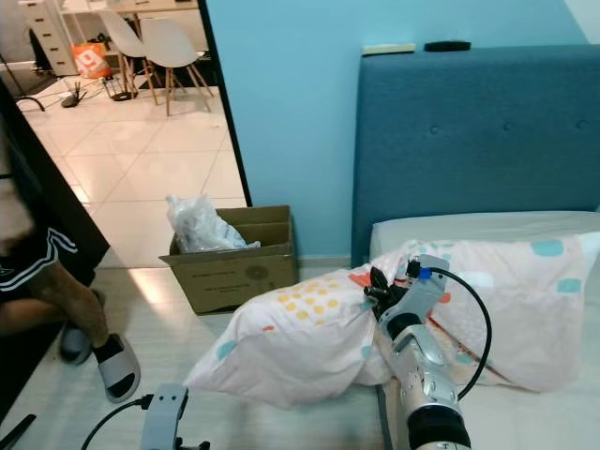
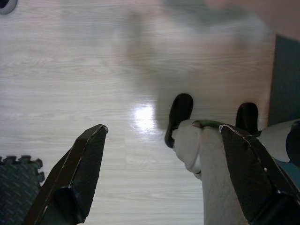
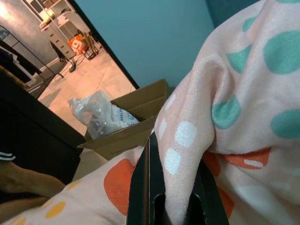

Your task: Clean up the room

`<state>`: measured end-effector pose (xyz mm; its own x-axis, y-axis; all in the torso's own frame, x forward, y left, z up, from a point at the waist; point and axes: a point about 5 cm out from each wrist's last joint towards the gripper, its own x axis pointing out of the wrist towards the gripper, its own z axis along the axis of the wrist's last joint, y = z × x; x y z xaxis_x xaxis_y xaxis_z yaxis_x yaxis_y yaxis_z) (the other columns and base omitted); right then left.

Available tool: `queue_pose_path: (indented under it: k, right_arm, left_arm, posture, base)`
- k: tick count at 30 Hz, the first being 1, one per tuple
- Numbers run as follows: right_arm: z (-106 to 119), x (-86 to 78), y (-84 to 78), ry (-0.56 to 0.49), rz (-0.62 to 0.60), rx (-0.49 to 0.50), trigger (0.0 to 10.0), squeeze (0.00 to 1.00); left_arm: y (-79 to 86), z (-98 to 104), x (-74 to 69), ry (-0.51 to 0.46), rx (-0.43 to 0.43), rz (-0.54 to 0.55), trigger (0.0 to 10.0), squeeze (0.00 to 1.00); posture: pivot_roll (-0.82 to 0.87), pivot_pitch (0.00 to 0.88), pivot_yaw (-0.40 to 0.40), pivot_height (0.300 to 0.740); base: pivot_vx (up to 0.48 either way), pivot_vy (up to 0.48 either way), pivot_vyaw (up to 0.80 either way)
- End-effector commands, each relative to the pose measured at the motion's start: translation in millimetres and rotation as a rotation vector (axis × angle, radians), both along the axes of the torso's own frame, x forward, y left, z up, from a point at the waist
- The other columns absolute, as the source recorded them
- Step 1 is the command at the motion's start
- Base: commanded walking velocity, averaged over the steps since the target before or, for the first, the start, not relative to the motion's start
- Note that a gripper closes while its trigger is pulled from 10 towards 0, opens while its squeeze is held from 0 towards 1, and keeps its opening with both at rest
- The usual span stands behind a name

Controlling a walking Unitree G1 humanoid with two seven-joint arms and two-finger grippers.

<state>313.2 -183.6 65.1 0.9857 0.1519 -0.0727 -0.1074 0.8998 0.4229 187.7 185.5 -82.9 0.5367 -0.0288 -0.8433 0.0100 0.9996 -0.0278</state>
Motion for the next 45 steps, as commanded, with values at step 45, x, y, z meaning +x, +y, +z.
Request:
queue_pose_path:
  k: [45]
  right_arm:
    - [29, 14.4, -27.4, -0.095, -0.19, -0.001, 10.0, 0.0]
  left_arm:
    - [-5.4, 4, 8.0, -0.033, -0.018, -0.057, 10.0, 0.0]
  posture:
    - [-0.05, 0.0, 0.01, 0.74]
  base:
    - [0.396, 0.0, 0.03]
